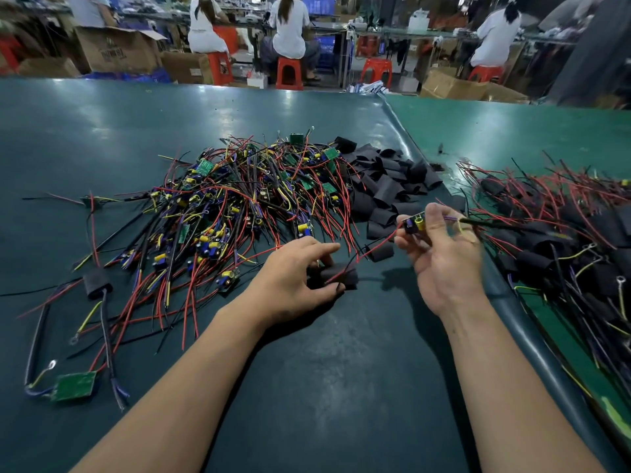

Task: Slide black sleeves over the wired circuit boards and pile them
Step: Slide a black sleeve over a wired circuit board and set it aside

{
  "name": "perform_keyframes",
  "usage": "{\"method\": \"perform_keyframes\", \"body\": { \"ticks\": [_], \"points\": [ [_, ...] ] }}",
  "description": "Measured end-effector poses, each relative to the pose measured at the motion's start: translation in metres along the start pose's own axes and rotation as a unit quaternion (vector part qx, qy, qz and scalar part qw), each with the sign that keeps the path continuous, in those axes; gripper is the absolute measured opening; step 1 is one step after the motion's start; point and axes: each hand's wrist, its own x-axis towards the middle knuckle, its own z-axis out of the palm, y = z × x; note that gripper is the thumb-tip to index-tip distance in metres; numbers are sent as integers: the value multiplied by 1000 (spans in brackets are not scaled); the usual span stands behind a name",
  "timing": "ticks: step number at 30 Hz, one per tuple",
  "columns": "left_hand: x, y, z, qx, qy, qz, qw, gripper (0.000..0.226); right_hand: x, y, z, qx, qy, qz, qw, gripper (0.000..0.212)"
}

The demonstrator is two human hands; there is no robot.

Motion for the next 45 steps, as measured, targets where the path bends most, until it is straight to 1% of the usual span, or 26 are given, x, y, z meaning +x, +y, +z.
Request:
{"method": "perform_keyframes", "body": {
  "ticks": [1, 3, 5, 8, 11, 13, 15, 16, 18, 20, 22, 24, 28, 31, 35, 38, 41, 45],
  "points": [
    [0, 0, 0, 6, -7, -9, 1000, 55, 0, 0, -1, 7, -8, 18, 1000, 17],
    [0, 1, 0, 2, -5, -21, 1000, 42, 1, 1, -1, 7, -35, 56, 998, 25],
    [0, 1, 0, -15, 6, -25, 1000, 30, 1, 2, -1, 0, -58, 76, 995, 23],
    [1, -1, -1, -48, -4, -12, 999, 23, -1, 4, -1, -70, -56, 59, 994, 18],
    [2, -4, -1, -59, 4, 4, 998, 21, -3, 6, 1, -108, -33, 15, 993, 9],
    [2, -6, -1, -73, 18, -7, 997, 20, -2, 5, 1, -86, -15, -3, 996, 13],
    [1, -8, 1, -97, 29, -18, 995, 19, 0, 5, -3, -86, -19, 4, 996, 17],
    [0, -8, 2, -111, 38, -21, 993, 20, 0, 5, -4, -108, -31, 14, 994, 19],
    [0, -9, 2, -150, 76, -36, 985, 21, 0, 8, -6, -157, -54, 39, 985, 21],
    [0, -12, 2, -192, 115, -62, 973, 20, 0, 10, -7, -177, -64, 54, 981, 21],
    [1, -15, 1, -217, 136, -76, 964, 20, -1, 10, -8, -169, -68, 63, 981, 23],
    [2, -17, 1, -246, 141, -75, 956, 23, 0, 10, -8, -155, -57, 63, 984, 25],
    [3, -17, 1, -288, 155, -68, 943, 29, 6, 4, -9, -57, 6, 18, 998, 21],
    [2, -15, 0, -320, 168, -62, 930, 28, 7, 1, -10, -26, 31, 8, 999, 19],
    [2, -12, 0, -344, 164, -42, 924, 29, 8, 2, -8, -25, 50, 12, 998, 17],
    [2, -11, 0, -334, 181, -26, 924, 27, 8, 3, -9, -41, 58, 0, 997, 17],
    [2, -10, 0, -342, 204, -26, 917, 26, 8, 4, -9, -44, 62, -3, 997, 18],
    [1, -9, 0, -352, 210, -24, 912, 27, 9, 7, -10, -50, 65, 4, 997, 16]
  ]
}}
